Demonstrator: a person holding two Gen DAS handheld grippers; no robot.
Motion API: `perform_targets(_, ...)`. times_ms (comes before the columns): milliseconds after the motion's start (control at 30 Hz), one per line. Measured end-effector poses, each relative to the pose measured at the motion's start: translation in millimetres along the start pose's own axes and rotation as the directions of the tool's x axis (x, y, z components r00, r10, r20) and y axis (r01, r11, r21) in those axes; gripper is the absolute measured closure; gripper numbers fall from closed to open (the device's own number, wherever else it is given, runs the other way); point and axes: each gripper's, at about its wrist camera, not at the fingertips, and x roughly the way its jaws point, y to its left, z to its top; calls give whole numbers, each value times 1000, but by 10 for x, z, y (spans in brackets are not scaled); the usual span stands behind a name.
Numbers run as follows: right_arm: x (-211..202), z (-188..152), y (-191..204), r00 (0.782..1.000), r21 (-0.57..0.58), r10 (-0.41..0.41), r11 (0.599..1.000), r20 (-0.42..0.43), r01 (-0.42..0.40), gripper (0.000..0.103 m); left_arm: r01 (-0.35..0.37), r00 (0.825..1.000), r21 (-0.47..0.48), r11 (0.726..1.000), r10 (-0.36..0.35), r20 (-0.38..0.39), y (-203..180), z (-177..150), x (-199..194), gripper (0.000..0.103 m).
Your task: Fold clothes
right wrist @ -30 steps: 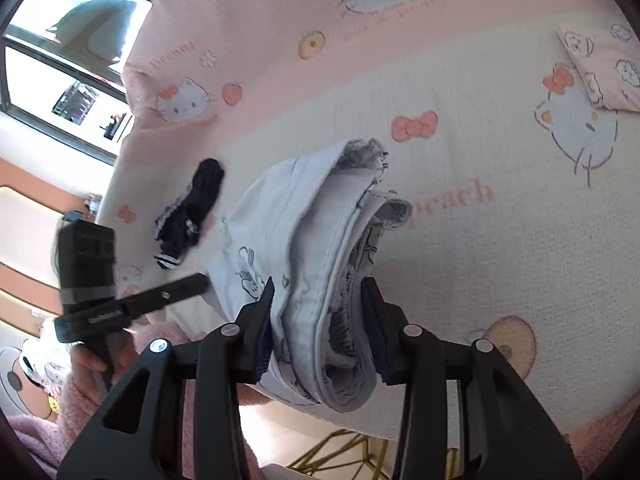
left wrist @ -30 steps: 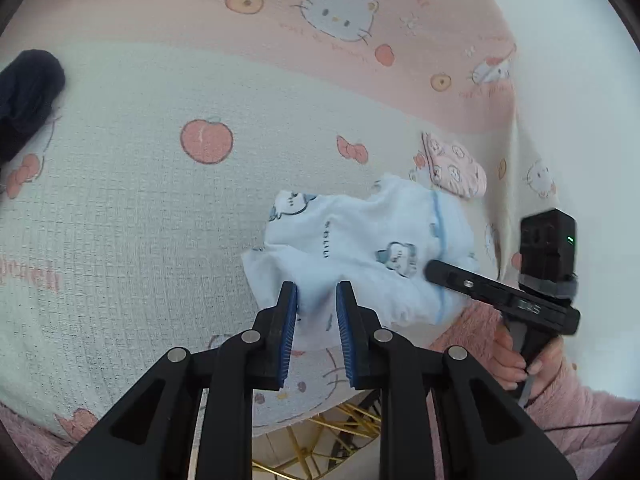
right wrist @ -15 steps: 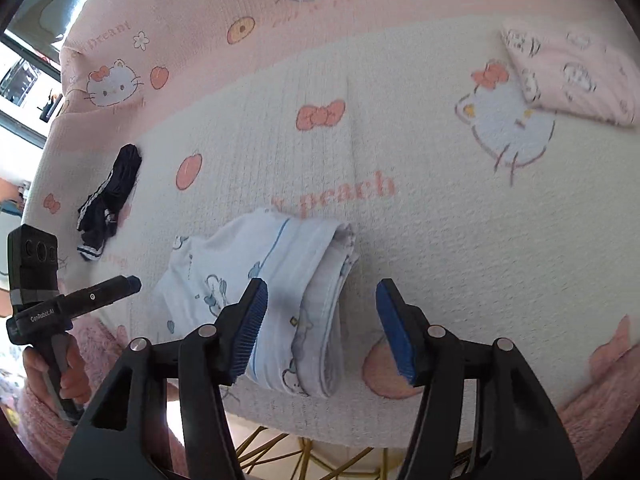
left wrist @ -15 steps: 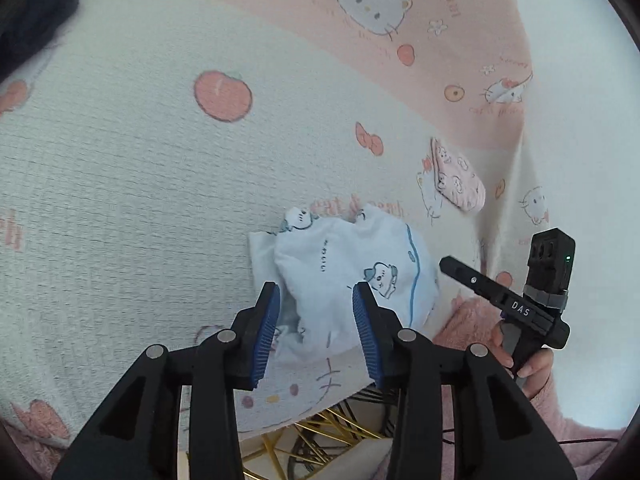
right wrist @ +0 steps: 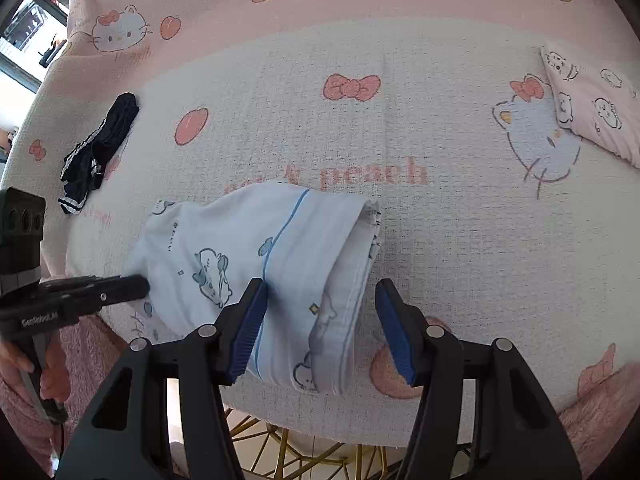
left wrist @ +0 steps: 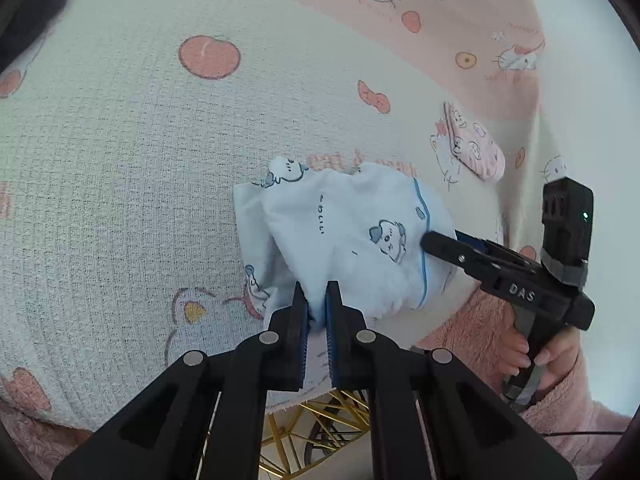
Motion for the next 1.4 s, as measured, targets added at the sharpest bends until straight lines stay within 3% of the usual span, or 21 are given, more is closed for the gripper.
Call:
perform_targets(67,88,22,-25,1000,11,20,1000,-5,-20,43,-1,1000,-7,1000,1,-13,51,-57,-5,95)
perform_targets(100,132,27,-48,999,19,33,999,-9,-33,36,5,1000,-17,1000,-6,-22,89,-85,10,95)
perform_targets(167,167,40,-148,996,62,82,995,-19,-81,36,40,999,-57,998,-41,-29,183,-117,6,95)
perform_targets(200,92,43,-181,996,75,88,993,-4,-88,36,56,998,-83,995,-58,-30,231,-127,-7,91)
perform_targets(233,-51,38,-188,996,71,76,994,36,-78,44,37,999,-121,992,-40,-29,268,-134,-61,86)
perform_targets(267,-194,34,-196,995,67,63,995,76,-68,49,17,999,-154,988,-21,-24,299,-140,-124,74)
perform_targets(300,-297,28,-166,993,49,55,997,102,-61,48,-5,1000,-135,991,8,17,285,-141,-261,70)
perform_targets(333,-357,21,-99,992,15,53,998,112,-55,47,-30,998,-114,993,37,57,266,-139,-394,70)
perform_targets(433,-539,1,102,988,-85,49,996,143,-37,47,-133,982,69,989,122,142,-28,-23,-536,70)
perform_targets(500,-564,-15,259,989,-154,34,988,146,-11,47,-158,978,181,971,129,163,-284,80,-314,70)
perform_targets(567,-294,-40,482,995,-236,-24,971,92,46,48,-183,975,288,940,135,179,-533,181,-87,70)
perform_targets(633,-30,-83,618,990,-295,-121,946,66,135,50,-206,978,351,913,180,105,-644,218,236,70)
perform_targets(700,97,-123,619,978,-343,-193,916,76,207,51,-273,957,402,874,288,24,-626,215,499,70)
perform_targets(767,89,-89,504,981,-326,-181,925,68,193,51,-308,940,439,844,341,3,-517,194,521,70)
perform_targets(867,-89,-64,245,992,-239,-116,963,52,125,47,-296,948,365,883,318,-1,-267,217,193,69)
perform_targets(1000,-376,-91,166,991,-163,-63,983,121,82,47,-189,981,88,978,184,67,250,301,-359,69)
perform_targets(1100,-322,-82,264,991,-178,-64,980,117,84,45,-250,968,25,968,250,21,461,298,-217,69)
perform_targets(1167,-247,-70,335,992,-191,-70,978,102,89,45,-297,953,86,951,301,-39,458,279,-3,69)
perform_targets(1233,-172,-58,406,993,-204,-77,975,88,94,45,-300,952,123,946,305,-27,413,283,65,69)
perform_targets(1333,-156,-75,588,993,-248,-64,965,96,86,43,-234,972,152,960,232,30,330,340,-12,69)
perform_targets(1400,-143,-104,744,995,-301,-41,951,91,67,43,-260,965,253,932,259,39,222,352,33,69)
